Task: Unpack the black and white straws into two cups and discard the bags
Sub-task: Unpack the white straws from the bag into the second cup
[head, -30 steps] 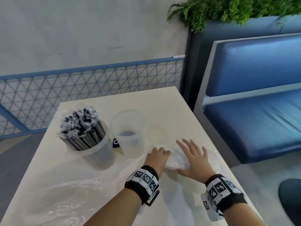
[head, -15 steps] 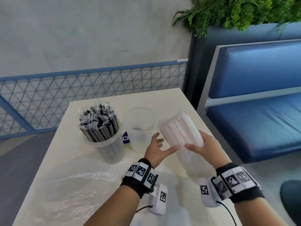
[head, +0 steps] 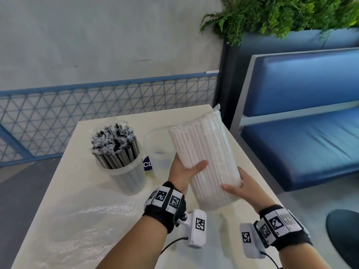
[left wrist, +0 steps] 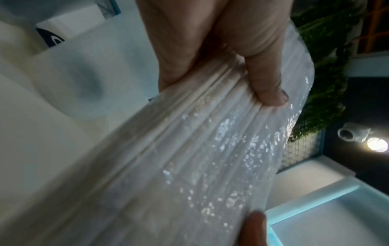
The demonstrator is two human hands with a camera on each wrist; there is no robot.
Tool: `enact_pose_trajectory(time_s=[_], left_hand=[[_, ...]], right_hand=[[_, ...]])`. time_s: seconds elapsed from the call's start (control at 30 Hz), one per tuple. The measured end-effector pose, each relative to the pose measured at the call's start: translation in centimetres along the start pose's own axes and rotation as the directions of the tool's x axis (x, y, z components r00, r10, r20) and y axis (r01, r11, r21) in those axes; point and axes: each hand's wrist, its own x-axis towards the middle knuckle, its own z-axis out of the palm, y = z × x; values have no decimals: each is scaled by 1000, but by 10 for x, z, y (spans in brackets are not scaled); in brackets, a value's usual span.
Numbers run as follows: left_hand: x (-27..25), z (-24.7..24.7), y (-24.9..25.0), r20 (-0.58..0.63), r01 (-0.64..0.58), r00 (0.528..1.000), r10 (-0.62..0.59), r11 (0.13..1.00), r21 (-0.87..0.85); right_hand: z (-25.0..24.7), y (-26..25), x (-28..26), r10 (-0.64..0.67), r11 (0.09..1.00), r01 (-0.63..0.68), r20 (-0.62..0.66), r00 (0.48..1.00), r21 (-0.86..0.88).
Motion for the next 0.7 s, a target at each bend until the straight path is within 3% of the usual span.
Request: enact_pose_trajectory(time_s=[0.07,0.17,0.23,0.33,0.43,0.6,0.67,0.7], left_hand=[[2,2,11,-1,-8,1000,8,997,-75],[1,10,20,-7,-27,1000,26,984,-175],[-2,18,21,0,-29,1000,30,971,-238],[-9,22,22,-11,-17,1000,15,971,-237],[-14,7,28,-57,-2,998,-12,973,-232],[-31,-45,38,-291,-20,955,-60,964,-265],[-43,-66,37,-383,-42,924,5,995,-88],[-50,-73,38,-405,-55,910,91,993,102]], right_hand=[[-3,11,-2,7,976,8,-70,998,219],[6,18,-5,67,802,-19,-59,996,597],[17,17,-4,81,706,-50,-11,997,707],[30,6,-3,36,689,-55,41,999,722],[21,1,0,39,701,-24,-4,999,713],[-4,-6,4,0,801,39,-65,998,598],[-9,-14,7,-20,863,38,-41,999,503],[-10,-19,9,-28,901,36,-23,999,433]])
